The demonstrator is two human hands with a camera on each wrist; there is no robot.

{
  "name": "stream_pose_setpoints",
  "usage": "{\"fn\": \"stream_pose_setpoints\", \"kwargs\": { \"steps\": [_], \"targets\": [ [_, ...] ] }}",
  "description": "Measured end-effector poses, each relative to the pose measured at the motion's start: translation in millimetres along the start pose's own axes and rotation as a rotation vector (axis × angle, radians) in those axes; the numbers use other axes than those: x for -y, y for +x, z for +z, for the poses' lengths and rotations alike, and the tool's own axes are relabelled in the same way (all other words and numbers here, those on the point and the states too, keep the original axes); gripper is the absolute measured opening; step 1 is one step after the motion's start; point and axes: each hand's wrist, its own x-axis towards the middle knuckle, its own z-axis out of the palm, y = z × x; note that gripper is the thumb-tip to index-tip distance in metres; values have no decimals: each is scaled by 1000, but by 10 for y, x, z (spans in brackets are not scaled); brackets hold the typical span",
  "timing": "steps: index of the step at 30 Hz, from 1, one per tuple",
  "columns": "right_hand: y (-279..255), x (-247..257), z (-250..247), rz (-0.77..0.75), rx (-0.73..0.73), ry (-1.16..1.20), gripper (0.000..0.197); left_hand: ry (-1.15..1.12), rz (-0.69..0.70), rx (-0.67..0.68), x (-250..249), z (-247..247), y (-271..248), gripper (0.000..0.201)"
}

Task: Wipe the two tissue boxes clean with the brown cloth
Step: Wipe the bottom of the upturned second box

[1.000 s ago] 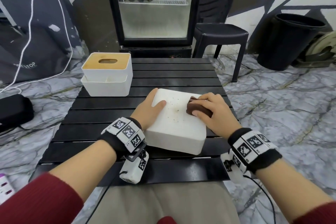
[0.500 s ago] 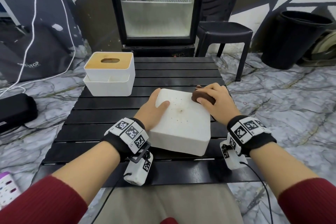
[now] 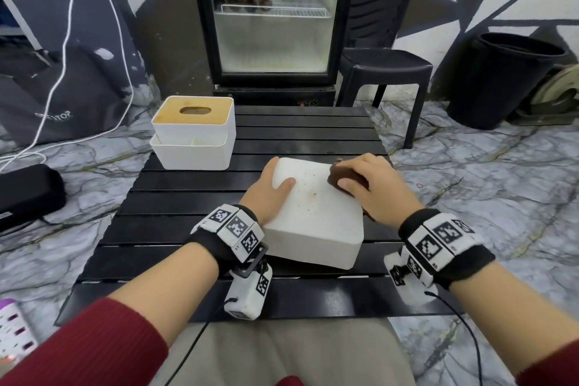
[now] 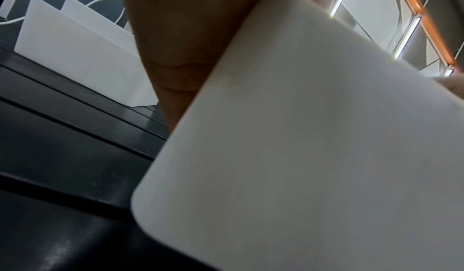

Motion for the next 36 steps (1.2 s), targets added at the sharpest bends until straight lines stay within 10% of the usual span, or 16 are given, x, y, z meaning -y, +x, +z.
{"fn": "stream_pose_setpoints", "kwargs": {
  "steps": [10, 36],
  "targets": [
    [-588, 379, 81, -272, 131, -65, 30, -28, 19, 2, 26, 13, 16, 60],
    [230, -101, 168, -31, 78, -88, 29, -1, -6, 10, 73, 0, 49, 61]
  ]
}}
